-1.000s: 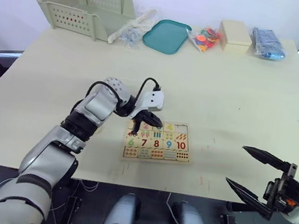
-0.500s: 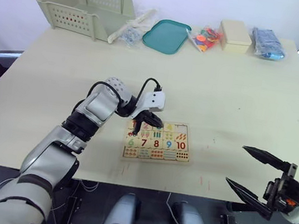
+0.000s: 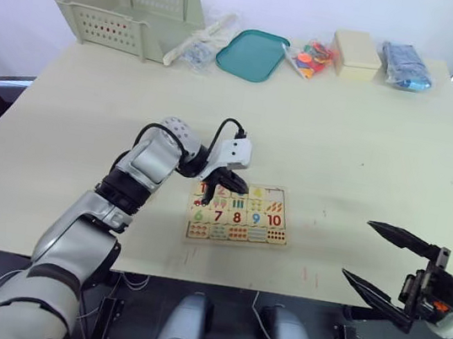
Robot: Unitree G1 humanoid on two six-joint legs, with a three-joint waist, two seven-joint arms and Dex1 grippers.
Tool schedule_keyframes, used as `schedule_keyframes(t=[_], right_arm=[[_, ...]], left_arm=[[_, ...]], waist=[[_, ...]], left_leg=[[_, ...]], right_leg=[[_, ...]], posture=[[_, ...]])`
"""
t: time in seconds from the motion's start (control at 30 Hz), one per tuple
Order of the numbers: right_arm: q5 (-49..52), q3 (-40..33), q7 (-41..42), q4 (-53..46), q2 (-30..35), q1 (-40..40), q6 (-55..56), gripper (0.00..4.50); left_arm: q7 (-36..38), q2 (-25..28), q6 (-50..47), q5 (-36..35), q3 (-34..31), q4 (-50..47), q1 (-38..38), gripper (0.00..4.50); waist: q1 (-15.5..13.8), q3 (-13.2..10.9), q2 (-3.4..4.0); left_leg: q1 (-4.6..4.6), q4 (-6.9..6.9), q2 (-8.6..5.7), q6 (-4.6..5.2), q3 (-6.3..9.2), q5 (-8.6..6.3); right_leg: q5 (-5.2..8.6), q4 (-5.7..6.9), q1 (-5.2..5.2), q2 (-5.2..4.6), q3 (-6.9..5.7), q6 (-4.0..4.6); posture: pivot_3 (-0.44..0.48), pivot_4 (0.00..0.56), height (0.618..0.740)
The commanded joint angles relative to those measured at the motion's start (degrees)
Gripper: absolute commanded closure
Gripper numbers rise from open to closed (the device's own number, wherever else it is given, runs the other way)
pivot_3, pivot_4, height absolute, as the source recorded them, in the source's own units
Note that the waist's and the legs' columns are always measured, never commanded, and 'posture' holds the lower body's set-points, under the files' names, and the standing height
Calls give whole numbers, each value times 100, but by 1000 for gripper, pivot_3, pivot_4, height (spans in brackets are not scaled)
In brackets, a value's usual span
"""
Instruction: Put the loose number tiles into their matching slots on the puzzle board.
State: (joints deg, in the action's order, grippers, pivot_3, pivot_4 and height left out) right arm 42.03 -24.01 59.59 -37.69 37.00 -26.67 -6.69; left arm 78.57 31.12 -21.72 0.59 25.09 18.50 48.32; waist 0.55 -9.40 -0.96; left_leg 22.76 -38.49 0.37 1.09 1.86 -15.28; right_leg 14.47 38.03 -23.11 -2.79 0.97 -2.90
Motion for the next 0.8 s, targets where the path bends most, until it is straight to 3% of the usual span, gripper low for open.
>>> schedule_keyframes(t=[0.03, 0.8], right_arm=[[78, -88, -12, -225, 5, -20, 75, 0], [78, -86, -15, -236, 8, -29, 67, 0]], left_arm=[[24, 0, 40, -7, -31, -187, 11, 4479], [-5, -34, 58, 28, -44, -151, 1, 4479]], waist=[[-1, 0, 0], [0, 0, 0]], left_leg=[[0, 0, 0, 0, 0, 0], [0, 0, 0, 0, 0, 0]], right_leg=[[0, 0, 0, 0, 0, 0], [0, 0, 0, 0, 0, 0]], posture=[[0, 150, 740], [0, 150, 740]])
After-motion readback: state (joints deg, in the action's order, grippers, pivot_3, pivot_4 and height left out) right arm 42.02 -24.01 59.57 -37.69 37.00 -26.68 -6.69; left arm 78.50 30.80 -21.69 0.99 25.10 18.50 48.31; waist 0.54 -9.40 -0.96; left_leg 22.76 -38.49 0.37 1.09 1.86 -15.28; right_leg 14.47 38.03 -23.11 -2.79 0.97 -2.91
